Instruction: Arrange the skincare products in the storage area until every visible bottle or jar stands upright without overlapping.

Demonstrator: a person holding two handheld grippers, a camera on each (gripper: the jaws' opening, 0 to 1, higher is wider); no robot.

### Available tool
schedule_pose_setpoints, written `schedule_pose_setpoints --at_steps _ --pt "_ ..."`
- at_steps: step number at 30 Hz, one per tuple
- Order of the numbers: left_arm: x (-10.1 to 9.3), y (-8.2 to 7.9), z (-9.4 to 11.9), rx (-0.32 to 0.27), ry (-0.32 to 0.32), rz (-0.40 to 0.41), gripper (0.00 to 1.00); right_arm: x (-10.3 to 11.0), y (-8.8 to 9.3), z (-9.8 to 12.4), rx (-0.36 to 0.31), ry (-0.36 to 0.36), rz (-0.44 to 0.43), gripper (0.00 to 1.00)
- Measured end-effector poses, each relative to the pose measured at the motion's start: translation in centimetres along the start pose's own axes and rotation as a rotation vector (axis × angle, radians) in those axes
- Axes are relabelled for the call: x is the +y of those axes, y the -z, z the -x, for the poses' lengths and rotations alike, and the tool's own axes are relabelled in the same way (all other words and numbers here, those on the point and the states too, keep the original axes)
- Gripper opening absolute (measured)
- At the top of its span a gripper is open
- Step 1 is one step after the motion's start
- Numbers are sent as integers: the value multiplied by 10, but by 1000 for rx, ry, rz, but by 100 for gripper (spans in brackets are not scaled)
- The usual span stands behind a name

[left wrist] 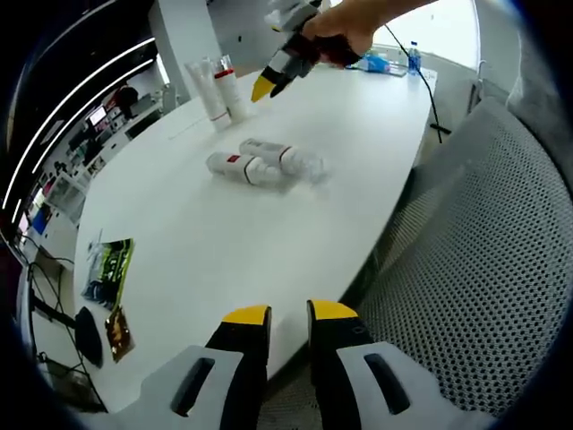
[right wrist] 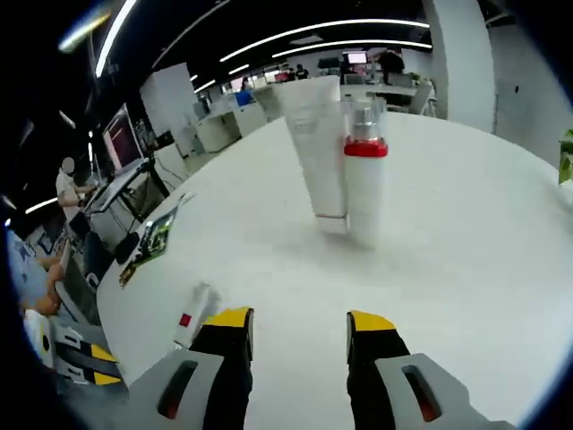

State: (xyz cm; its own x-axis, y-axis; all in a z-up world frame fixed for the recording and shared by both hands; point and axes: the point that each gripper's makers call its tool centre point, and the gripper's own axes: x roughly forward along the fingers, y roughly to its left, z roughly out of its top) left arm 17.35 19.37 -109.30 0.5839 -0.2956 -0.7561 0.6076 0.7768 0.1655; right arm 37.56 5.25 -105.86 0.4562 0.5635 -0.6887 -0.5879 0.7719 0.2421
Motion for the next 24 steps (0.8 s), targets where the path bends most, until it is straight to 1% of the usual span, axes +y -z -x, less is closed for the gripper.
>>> schedule_pose_setpoints --at_steps 1,2,3,4,5,6,7,12,14,15,16,20,21,23,24 --pt "0 0 0 -1 0 -1 13 4 6 2 -1 3 -3 36" --pt "0 0 0 2 1 -5 13 15 13 5 -8 -14 -23 36" --pt "-1 0 0 3 2 -8 13 21 16 7 -13 -26 -32 37" --pt "-1 0 1 1 2 -10 13 26 21 11 -30 -14 -37 37" --pt "-1 0 1 0 1 -12 13 25 21 10 -36 -14 -47 36" --pt "-1 0 1 1 1 -13 13 27 24 10 -36 -21 -62 36" --pt "-1 -1 1 -4 1 -15 13 36 29 11 -37 -31 -76 37" --pt "-2 -3 2 -10 0 -32 12 57 48 14 -31 -60 -40 39" --pt "-2 -3 1 -6 9 -17 12 66 56 14 -18 -75 -10 39" --pt "-1 -3 2 -10 5 -8 12 66 57 13 -15 -74 -3 39" --pt "0 -3 2 -7 -3 -14 12 70 63 13 -3 -72 8 38" --pt "-1 -4 3 -11 -3 -26 12 75 79 2 27 -50 23 37" --pt "-1 -4 3 -10 -2 -27 12 75 80 0 26 -37 25 37" --pt "-1 -4 4 -14 0 -30 12 75 83 -6 51 -12 57 37" --pt "-2 -5 4 -18 1 -33 12 75 81 -8 40 3 69 37"
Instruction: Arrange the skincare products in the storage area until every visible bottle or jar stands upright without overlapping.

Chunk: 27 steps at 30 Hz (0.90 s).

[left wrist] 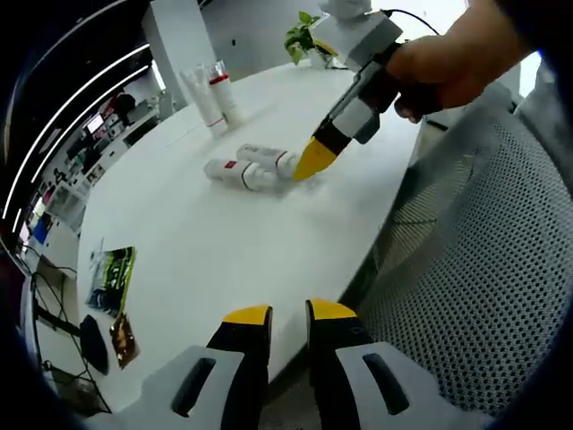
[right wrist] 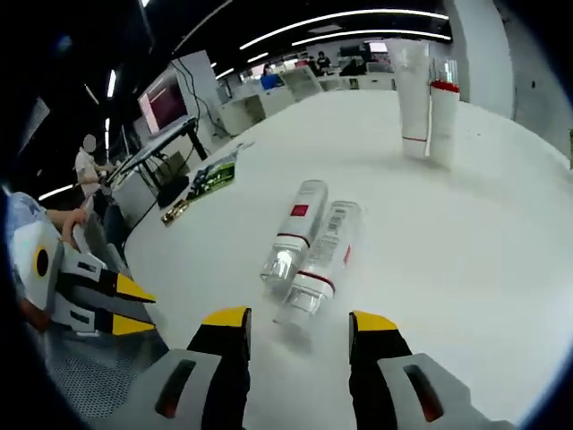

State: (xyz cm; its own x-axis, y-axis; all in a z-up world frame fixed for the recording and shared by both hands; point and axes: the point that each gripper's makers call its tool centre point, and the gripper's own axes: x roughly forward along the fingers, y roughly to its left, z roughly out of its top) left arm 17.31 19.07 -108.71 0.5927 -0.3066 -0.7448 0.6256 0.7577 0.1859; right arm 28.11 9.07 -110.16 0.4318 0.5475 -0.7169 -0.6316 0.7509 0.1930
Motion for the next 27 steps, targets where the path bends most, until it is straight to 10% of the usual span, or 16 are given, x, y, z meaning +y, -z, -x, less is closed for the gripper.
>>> schedule_pose_setpoints --at_steps 13,27 --pt "-2 3 -1 15 11 -22 11 -18 0 -7 34 99 111 13" --pt "0 -3 1 -17 18 12 13 -19 -15 15 -48 -9 -162 10"
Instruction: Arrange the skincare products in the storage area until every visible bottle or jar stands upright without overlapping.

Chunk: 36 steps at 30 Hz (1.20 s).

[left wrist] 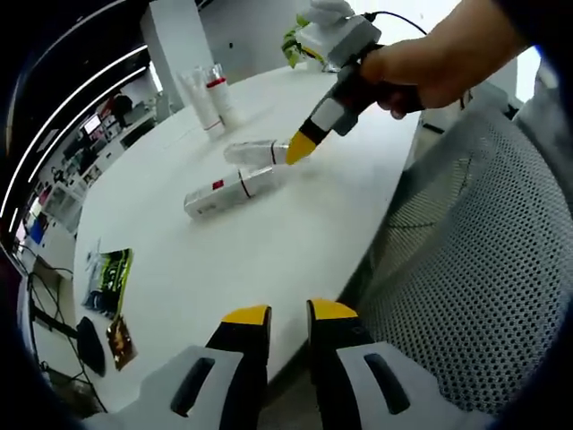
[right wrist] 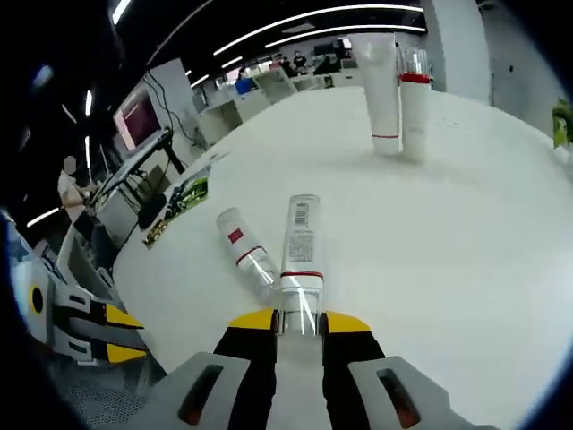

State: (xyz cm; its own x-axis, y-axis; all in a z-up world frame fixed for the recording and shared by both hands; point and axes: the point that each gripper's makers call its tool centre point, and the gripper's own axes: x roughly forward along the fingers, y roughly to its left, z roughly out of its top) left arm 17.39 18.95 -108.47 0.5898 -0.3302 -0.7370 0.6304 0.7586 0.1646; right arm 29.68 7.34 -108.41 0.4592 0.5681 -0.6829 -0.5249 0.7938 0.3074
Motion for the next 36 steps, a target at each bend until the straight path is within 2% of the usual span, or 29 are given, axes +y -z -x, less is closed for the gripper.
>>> schedule_pose_setpoints --at_steps 2,3,5,6,8,9,10,11,13,14,17,19,21,24,26,27,28,29,30,33,34,36 --pt "3 -2 2 -15 -5 19 15 3 1 6 -1 -20 7 10" --pt "3 -6 3 -33 2 34 14 11 0 9 -2 -60 46 10" --pt "-12 -12 5 -59 111 138 2 21 1 15 10 -103 128 10" --pt "-8 -14 7 -73 101 124 0 28 0 18 11 -125 161 10" --pt "-4 -15 10 -88 95 120 10 41 -1 27 15 -163 224 10" --pt "-1 -22 11 -131 94 164 20 47 -1 30 13 -180 277 10" --pt "-1 -25 12 -146 112 216 23 53 -3 34 11 -190 342 10" --pt "-1 -26 12 -146 130 263 24 59 -3 37 16 -201 387 10" --pt "6 -23 13 -135 119 252 19 66 -4 41 16 -216 469 10" --pt "6 -25 14 -142 134 297 19 68 -4 42 15 -219 499 10" --pt "14 -36 19 -214 162 423 27 80 -6 47 18 -245 599 10" --pt "22 -38 24 -243 172 494 27 82 -6 49 21 -249 649 10" --pt "27 -38 26 -252 174 531 22 87 -6 52 20 -266 704 10" --pt "36 -49 31 -325 204 641 22 94 -4 56 31 -299 767 10" --pt "41 -49 34 -345 236 722 22 101 -4 60 27 -331 864 10" --pt "40 -49 35 -348 256 743 20 104 -3 61 37 -343 887 10" --pt "39 -51 38 -360 300 807 19 109 -1 63 47 -367 903 10" --pt "39 -51 39 -362 310 821 19 113 -2 65 38 -385 940 10" --pt "43 -58 44 -408 353 869 21 115 -3 66 32 -387 963 10" --pt "47 -73 58 -506 476 1017 25 119 -4 68 38 -403 998 10" --pt "50 -75 61 -517 496 1058 29 120 -4 69 34 -406 1014 10" --pt "51 -74 60 -521 503 1077 35 123 -5 71 32 -415 1011 10"
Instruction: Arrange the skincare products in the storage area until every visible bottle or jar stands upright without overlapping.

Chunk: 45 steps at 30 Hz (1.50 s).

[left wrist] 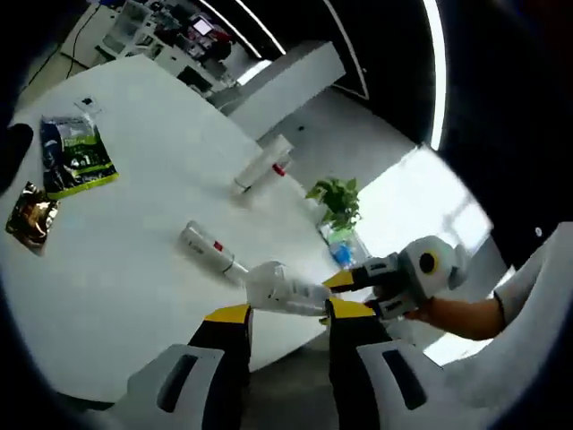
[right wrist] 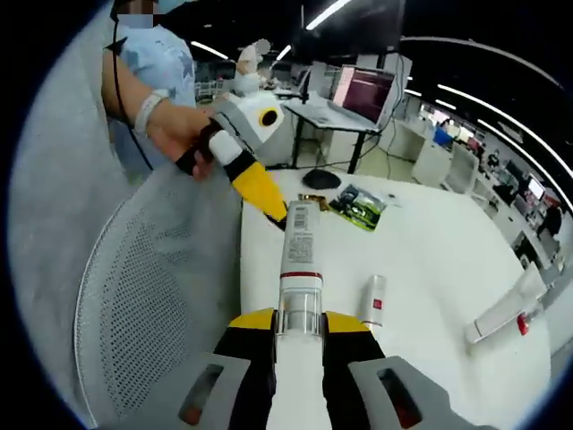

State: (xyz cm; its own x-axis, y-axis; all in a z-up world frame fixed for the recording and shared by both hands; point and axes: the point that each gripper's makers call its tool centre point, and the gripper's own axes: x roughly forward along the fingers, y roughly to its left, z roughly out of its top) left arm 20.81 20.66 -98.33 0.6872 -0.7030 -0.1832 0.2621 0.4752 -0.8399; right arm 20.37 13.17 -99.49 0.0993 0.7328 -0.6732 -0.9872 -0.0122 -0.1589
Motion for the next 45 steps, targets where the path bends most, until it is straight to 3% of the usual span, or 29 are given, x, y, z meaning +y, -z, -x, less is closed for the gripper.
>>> schedule_pose_setpoints --at_steps 4,8,11,17,23,27,30,42,45 --pt "-4 2 -1 9 19 20 33 9 -10 2 -31 -41 45 10" --pt "-6 1 1 6 37 72 24 12 -12 4 -59 -74 35 10" --pt "-10 -1 3 0 77 114 22 11 -15 7 -80 -88 41 10" --pt "-29 4 4 38 207 204 20 17 -19 12 -149 -200 -31 10" --pt "-37 8 4 67 254 240 20 18 -19 12 -165 -226 -14 10" --pt "-35 21 -2 128 231 238 19 17 -23 12 -178 -238 10 10" --pt "-37 28 -2 176 229 257 19 19 -23 9 -149 -259 49 10" --pt "-32 3 4 57 225 271 19 11 -39 8 -187 -256 -10 10" --pt "-28 3 4 61 213 274 20 12 -38 8 -180 -266 -6 10"
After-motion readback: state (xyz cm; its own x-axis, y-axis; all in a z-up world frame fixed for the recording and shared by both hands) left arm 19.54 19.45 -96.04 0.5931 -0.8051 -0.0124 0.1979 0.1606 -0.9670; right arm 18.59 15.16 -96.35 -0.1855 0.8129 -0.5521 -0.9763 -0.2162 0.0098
